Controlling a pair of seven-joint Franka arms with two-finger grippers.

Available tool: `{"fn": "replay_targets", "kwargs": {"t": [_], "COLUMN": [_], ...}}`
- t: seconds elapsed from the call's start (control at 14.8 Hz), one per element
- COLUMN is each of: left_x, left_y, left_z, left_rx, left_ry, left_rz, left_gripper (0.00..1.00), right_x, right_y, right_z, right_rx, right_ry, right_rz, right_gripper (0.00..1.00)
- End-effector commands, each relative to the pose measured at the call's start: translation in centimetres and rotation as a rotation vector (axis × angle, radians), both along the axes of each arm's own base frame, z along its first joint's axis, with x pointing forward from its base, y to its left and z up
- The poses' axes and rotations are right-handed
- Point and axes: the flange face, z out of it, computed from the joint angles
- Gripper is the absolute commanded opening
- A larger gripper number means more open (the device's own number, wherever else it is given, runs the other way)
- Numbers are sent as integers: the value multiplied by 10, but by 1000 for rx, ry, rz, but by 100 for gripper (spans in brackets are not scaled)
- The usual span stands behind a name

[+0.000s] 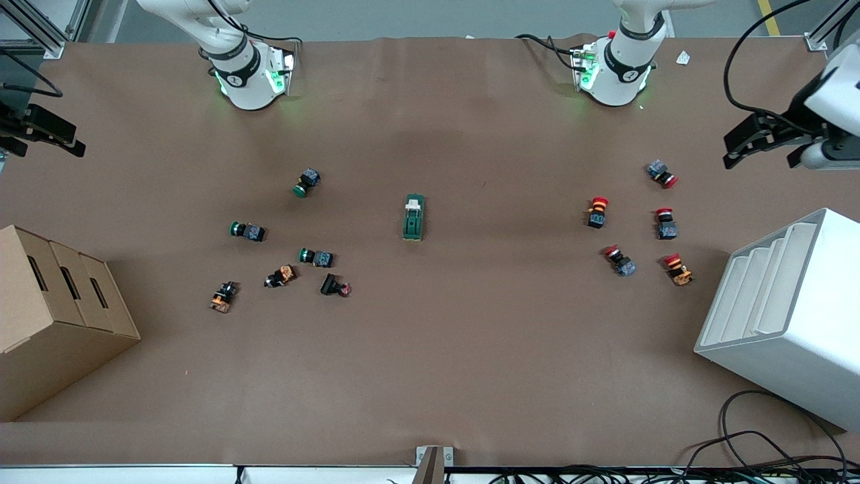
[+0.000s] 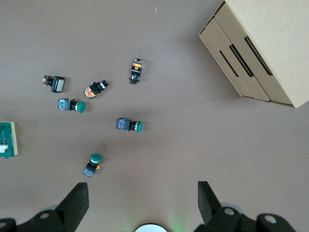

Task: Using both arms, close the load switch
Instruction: 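Reach the left gripper toward the green load switch, then hold the switch base with the left gripper while the right gripper approaches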

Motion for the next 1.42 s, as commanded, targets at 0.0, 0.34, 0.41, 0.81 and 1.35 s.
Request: {"fn": "replay_targets", "kwargs": {"t": [0.0,0.34,0.41,0.81,1.35], "left_x": [9,0,-5,-52,-155], "left_y": [-56,-182,-209,-349,-481], "left_z": [-11,-60,-72,-165,-317], "left_rx": [0,-32,-45,7,59], "left_ry": [-21,-8,-5,-59,-307], "left_rz": [-67,19,49,178,295], "left_gripper": [100,100,100,100,100], "right_x": [-8,2,9,50,67], "right_y": [1,-1,-1,12,169], "right_z": [5,2,-15,-74,-140], "right_rx": [-2,-2,1,-45,-50], "right_ry": [-12,-1,38,126,161], "right_rz": [4,-6,-2,-15,-526], "right_gripper": [100,100,100,100,100]}}
